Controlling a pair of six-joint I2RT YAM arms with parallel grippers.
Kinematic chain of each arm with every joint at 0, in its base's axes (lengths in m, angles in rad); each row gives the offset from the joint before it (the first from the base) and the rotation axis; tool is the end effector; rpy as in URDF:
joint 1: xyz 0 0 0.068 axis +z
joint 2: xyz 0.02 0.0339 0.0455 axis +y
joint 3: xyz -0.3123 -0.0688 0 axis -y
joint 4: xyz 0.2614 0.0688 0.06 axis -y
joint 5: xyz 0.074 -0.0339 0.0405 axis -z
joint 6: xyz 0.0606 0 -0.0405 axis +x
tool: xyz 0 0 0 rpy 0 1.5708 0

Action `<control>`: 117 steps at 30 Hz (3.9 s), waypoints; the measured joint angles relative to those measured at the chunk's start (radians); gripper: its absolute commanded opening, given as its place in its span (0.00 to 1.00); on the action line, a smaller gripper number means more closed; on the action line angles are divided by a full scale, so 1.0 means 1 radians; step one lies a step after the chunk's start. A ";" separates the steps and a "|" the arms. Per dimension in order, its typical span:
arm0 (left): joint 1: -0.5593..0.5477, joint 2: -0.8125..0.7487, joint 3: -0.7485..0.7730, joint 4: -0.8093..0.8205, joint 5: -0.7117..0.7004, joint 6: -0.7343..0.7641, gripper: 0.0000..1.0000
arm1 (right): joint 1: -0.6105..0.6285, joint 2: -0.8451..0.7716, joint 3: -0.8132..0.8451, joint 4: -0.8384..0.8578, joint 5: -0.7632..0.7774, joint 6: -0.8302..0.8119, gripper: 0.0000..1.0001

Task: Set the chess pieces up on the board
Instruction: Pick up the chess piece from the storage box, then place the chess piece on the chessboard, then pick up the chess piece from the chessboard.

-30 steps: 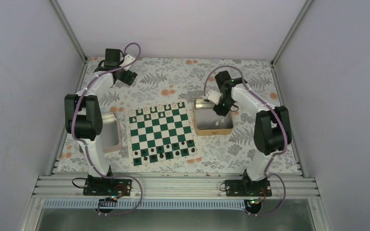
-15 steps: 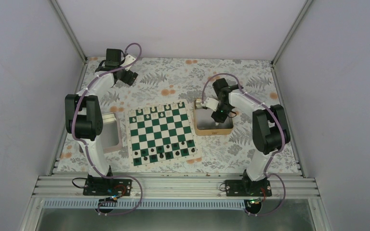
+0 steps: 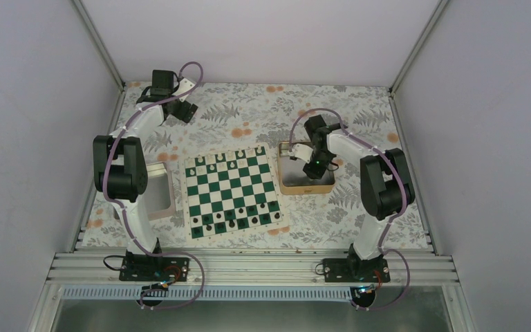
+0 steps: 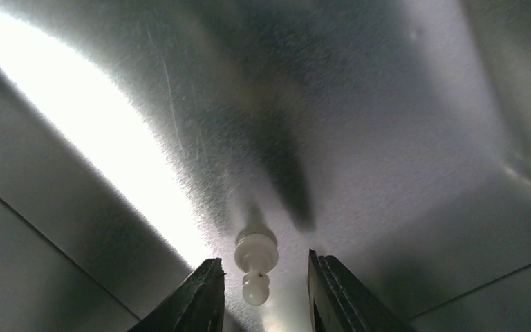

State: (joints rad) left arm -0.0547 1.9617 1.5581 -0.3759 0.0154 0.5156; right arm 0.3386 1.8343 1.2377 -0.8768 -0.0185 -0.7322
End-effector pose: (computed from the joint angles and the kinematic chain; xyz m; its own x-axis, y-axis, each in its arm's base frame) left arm 0.4979 -0.0282 0.2602 -0.5783 0.5254 -0.6241 0.4031 0.8491 0.3413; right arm 0.3433 0.1221 0.1838 -0.4750 -0.8759 -0.0846 -0.8758 0.4799 -0.0513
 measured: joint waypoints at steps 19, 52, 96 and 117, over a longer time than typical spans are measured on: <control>0.000 0.000 0.000 -0.001 0.000 0.000 1.00 | -0.002 0.013 -0.010 -0.021 -0.016 0.001 0.06; -0.005 0.000 0.000 -0.006 0.020 0.000 1.00 | 0.369 0.397 0.775 -0.305 -0.024 -0.071 0.07; -0.005 0.000 -0.005 -0.006 0.035 0.000 1.00 | 0.322 0.452 0.693 -0.208 -0.063 -0.098 0.21; -0.009 0.000 -0.006 -0.006 0.039 0.001 1.00 | 0.294 0.457 0.704 -0.196 -0.076 -0.109 0.23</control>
State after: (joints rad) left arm -0.0639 1.9617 1.5524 -0.3824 0.0547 0.5163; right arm 0.6331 2.2913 1.9415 -1.0725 -0.0948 -0.8410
